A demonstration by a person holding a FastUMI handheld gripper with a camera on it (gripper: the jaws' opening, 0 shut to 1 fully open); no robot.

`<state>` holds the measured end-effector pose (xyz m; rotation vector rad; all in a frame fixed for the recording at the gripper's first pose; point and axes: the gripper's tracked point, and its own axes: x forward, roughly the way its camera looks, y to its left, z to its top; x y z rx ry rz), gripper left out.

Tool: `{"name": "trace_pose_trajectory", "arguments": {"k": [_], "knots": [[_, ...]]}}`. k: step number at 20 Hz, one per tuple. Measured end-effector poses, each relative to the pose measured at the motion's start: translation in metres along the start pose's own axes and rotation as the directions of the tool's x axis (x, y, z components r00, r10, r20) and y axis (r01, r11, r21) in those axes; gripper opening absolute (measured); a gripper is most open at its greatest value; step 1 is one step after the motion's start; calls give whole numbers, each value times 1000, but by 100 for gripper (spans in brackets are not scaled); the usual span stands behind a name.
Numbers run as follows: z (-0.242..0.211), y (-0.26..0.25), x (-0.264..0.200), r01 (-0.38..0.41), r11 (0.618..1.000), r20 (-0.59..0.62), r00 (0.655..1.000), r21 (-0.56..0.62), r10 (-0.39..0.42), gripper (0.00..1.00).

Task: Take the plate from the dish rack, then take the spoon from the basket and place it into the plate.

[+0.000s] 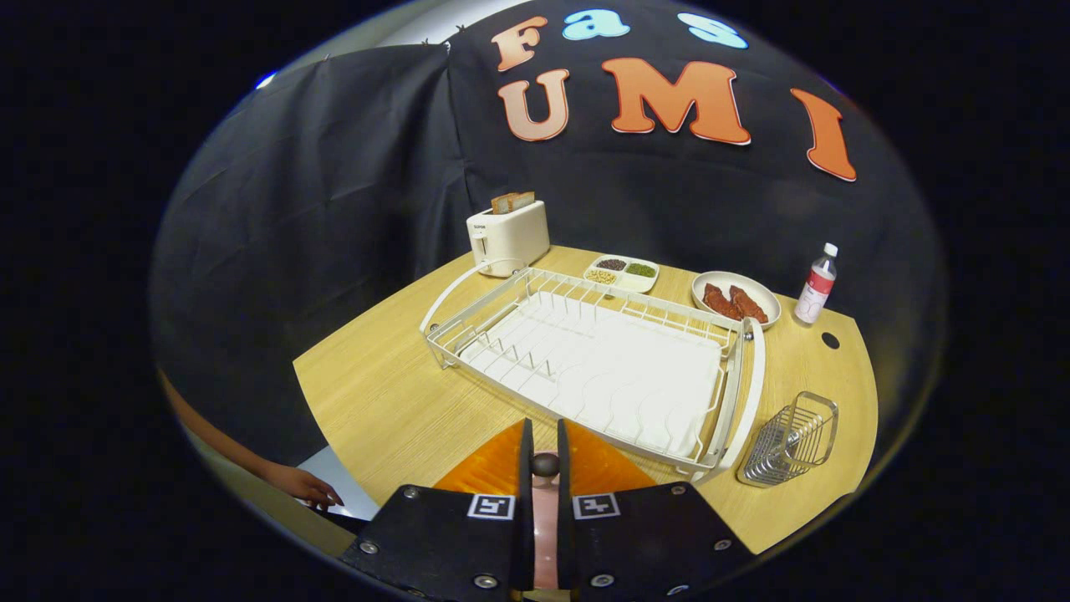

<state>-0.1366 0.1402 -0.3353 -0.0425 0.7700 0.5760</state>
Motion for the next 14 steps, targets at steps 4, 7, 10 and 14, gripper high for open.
{"name": "trace_pose_trajectory", "arguments": {"k": [4, 7, 10, 14], "knots": [[-17, -15, -12, 10, 1000, -40, 999, 25, -9, 12], [-29, -27, -14, 47, 997, -77, 996, 63, -42, 15], [-34, -40, -11, 105, 992, -110, 989, 71, -97, 20], [-34, -63, -14, 181, 979, -119, 978, 95, -170, 29]]}}
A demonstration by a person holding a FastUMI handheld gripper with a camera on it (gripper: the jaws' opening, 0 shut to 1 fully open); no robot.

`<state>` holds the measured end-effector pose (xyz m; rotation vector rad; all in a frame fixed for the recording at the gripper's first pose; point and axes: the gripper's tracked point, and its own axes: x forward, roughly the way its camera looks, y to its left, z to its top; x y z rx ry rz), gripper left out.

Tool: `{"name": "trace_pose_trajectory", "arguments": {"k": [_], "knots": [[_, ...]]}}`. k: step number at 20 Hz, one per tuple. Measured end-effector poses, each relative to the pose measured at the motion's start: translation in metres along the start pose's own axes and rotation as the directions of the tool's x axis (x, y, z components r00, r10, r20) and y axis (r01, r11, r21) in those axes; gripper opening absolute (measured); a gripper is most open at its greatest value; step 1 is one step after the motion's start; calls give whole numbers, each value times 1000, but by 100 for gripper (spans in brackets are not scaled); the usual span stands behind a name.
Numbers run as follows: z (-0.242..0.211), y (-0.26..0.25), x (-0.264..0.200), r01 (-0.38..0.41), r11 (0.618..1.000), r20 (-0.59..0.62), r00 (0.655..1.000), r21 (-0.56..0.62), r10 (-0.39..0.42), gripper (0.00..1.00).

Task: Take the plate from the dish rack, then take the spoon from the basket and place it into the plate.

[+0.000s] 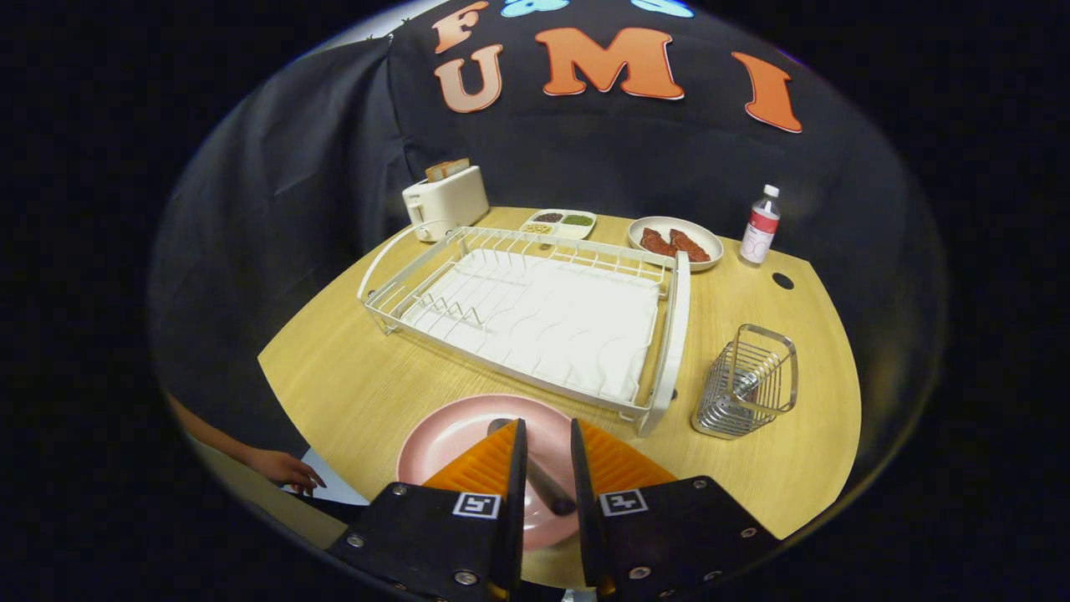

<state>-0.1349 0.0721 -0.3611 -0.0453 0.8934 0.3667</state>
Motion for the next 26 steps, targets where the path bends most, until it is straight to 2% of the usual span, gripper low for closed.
{"name": "trace_pose_trajectory", "arguments": {"k": [5, 8, 9, 14, 19, 23, 26], "knots": [[37, -25, -20, 57, 998, 86, 994, 33, -60, 38], [83, -34, -43, 86, 995, 204, 974, 54, -95, 48], [98, -37, -51, 98, 993, 243, 964, 58, -109, 55], [169, -52, -96, 176, 983, 427, 886, 55, -183, 72], [217, -56, -136, 209, 976, 555, 805, 67, -210, 86], [240, -69, -160, 279, 957, 637, 723, 84, -267, 90], [247, -74, -172, 285, 952, 666, 689, 114, -286, 90]]}}
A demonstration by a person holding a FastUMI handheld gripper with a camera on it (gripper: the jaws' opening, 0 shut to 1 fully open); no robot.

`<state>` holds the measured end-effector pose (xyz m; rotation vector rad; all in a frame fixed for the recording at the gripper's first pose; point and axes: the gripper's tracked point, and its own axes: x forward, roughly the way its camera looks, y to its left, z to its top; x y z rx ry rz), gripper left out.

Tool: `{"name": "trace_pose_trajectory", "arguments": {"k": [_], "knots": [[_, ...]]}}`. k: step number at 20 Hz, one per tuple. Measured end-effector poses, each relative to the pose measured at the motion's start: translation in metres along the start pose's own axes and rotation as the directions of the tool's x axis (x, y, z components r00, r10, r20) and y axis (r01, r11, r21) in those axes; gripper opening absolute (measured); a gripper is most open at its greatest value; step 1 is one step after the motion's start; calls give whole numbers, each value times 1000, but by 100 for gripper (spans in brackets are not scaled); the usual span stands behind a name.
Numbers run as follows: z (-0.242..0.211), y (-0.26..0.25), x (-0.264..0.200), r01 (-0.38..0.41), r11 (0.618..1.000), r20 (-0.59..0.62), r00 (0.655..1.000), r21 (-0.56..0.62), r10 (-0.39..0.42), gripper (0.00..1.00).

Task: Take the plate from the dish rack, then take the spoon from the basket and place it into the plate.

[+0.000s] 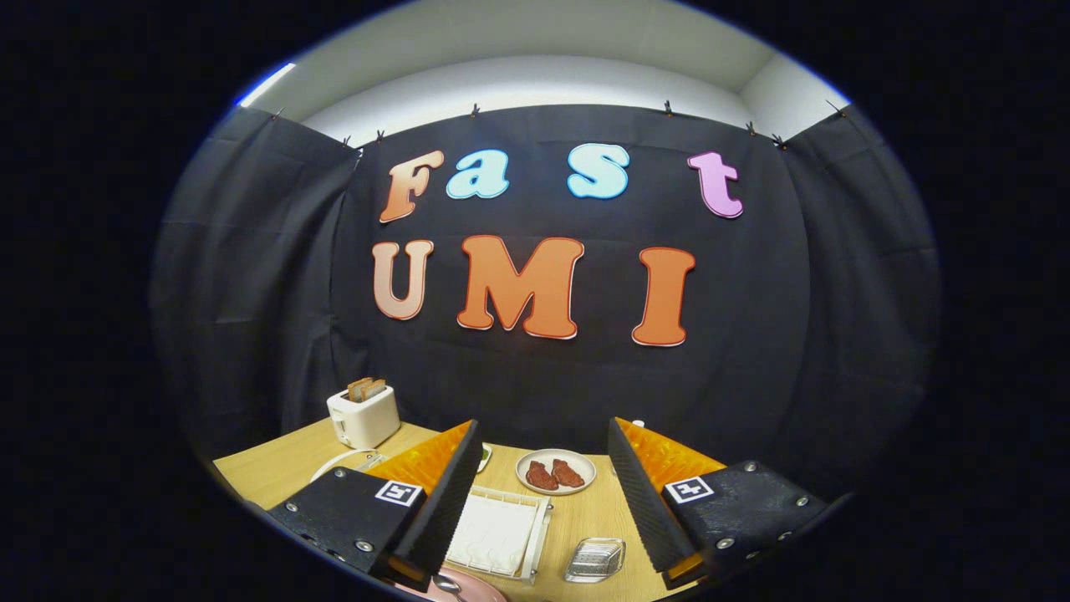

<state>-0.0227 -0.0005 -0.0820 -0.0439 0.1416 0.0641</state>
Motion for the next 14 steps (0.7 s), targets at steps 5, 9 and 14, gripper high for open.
{"name": "trace_pose_trajectory", "arguments": {"k": [5, 9, 14], "knots": [[21, -11, -2, 27, 1000, 89, 996, 9, -28, 90], [32, -12, -6, 32, 999, 147, 989, -3, -32, 90], [38, -10, -9, 31, 999, 180, 983, -16, -28, 92]]}}
